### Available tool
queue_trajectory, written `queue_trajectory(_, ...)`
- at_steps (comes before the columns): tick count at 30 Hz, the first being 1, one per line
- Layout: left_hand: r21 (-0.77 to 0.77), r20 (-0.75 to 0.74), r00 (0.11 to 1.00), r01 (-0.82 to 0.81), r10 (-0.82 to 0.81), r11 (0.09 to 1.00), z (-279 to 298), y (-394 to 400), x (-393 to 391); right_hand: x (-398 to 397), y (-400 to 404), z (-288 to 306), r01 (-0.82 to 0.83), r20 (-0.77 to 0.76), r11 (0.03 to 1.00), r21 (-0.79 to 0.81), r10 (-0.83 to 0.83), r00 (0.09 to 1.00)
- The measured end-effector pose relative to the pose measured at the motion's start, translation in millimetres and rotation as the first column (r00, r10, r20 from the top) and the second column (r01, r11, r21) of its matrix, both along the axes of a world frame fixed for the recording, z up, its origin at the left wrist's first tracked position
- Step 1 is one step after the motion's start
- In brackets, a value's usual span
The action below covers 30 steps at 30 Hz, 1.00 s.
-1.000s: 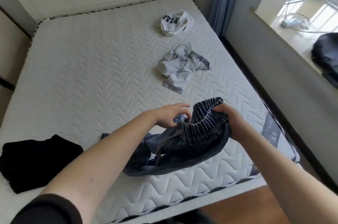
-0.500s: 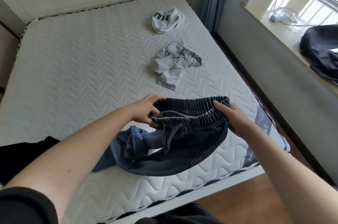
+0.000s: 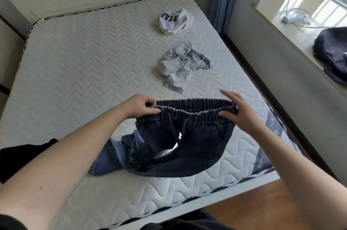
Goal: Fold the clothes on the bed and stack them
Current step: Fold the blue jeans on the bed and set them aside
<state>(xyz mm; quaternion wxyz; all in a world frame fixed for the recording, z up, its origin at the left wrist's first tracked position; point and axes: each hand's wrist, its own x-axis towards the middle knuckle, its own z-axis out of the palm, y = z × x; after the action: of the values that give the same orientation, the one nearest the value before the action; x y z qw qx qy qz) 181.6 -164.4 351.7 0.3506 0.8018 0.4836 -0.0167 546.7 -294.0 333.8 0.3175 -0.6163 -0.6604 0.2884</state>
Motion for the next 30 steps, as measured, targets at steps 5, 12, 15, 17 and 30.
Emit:
queue_trajectory(5,-0.030,0.086,0.994,-0.070,0.072,0.997,23,9,-10,-6,5,-3,-0.197,0.285,0.977,0.085,0.165,0.944)
queue_trajectory(12,-0.054,0.042,0.999,0.014,-0.012,0.998,54,9,-23,-8,25,5,-0.226,0.515,0.974,0.011,0.188,0.836)
queue_trajectory(15,-0.039,0.024,1.000,0.021,-0.020,0.999,60,12,-30,-9,34,5,-0.190,0.557,0.981,-0.043,0.181,0.811)
queue_trajectory(17,0.003,-0.038,0.997,0.069,-0.069,0.998,63,15,-33,-11,40,1,-0.165,0.588,0.985,-0.055,0.166,0.792)
queue_trajectory(30,0.185,-0.325,0.934,0.217,-0.149,0.958,98,10,-68,-10,58,28,-0.367,0.459,0.929,0.047,0.307,0.834)
